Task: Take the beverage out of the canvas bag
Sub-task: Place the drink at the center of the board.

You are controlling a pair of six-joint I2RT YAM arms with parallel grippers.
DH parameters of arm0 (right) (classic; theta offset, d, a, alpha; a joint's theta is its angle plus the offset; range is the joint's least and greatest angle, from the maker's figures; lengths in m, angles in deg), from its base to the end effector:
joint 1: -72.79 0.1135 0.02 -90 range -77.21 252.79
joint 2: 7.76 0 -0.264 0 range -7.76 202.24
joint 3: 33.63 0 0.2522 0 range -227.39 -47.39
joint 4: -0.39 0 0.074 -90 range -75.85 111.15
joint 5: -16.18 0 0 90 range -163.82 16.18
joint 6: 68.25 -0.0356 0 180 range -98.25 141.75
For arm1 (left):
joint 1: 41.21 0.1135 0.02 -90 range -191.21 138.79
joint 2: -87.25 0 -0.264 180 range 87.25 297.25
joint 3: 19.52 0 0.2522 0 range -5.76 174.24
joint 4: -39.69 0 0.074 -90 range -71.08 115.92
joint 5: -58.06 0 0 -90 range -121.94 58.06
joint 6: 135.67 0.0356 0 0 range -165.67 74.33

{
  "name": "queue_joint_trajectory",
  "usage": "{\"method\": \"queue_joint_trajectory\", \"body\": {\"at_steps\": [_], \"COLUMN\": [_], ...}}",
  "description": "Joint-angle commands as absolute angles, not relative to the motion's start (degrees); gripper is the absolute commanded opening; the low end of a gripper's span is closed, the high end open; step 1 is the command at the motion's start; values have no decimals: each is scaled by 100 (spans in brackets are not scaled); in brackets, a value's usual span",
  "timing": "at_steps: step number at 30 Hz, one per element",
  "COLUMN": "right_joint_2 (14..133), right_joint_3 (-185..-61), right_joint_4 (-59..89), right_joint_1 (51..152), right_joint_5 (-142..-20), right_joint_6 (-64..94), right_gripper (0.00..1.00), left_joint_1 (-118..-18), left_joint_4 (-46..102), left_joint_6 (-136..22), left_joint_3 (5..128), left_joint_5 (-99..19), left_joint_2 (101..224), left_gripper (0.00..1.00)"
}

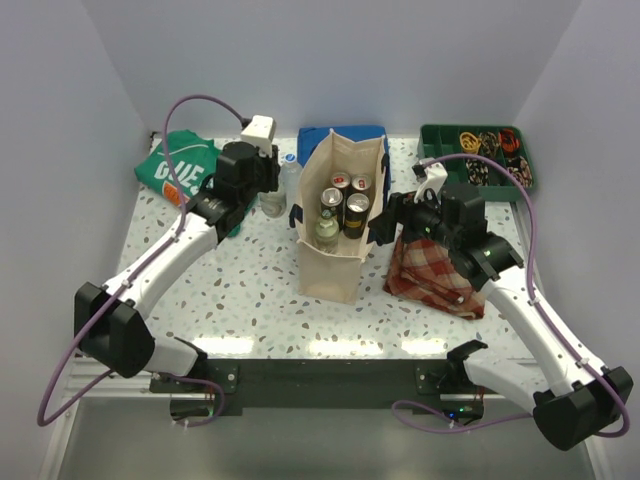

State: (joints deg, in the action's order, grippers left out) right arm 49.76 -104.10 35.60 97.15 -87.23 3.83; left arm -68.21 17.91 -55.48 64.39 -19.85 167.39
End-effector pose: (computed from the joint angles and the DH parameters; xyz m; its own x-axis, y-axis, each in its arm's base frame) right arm 0.2012 0.1001 0.3516 -0.5120 0.0967 -0.8535 -0.4616 0.8070 0.3683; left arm 0.2974 -0.1431 0.3565 -0.3169 -0.0255 -0.9481 0.2156 0.9715 -0.0982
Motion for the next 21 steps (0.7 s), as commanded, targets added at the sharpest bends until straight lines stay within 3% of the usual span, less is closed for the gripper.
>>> {"method": "queue_joint_trajectory", "body": {"at_steps": [1,21], "right_joint_2": [4998,5104], "right_joint_3": [-10523,-10496], "right_joint_4": [3471,3401], "right_joint_1": [9731,9723], "right_joint_5": [-8744,-8779], "right_joint_6": [426,426], "right_gripper": [73,73], "left_joint_1": [-6767,-6758], "left_joint_4": [3444,4939], "left_joint_6": [-5745,-5921], "left_joint_3": [6289,5295], "left_joint_5": [-2069,-2289], "left_joint_2": [16653,17197], "left_gripper": [0,0]}}
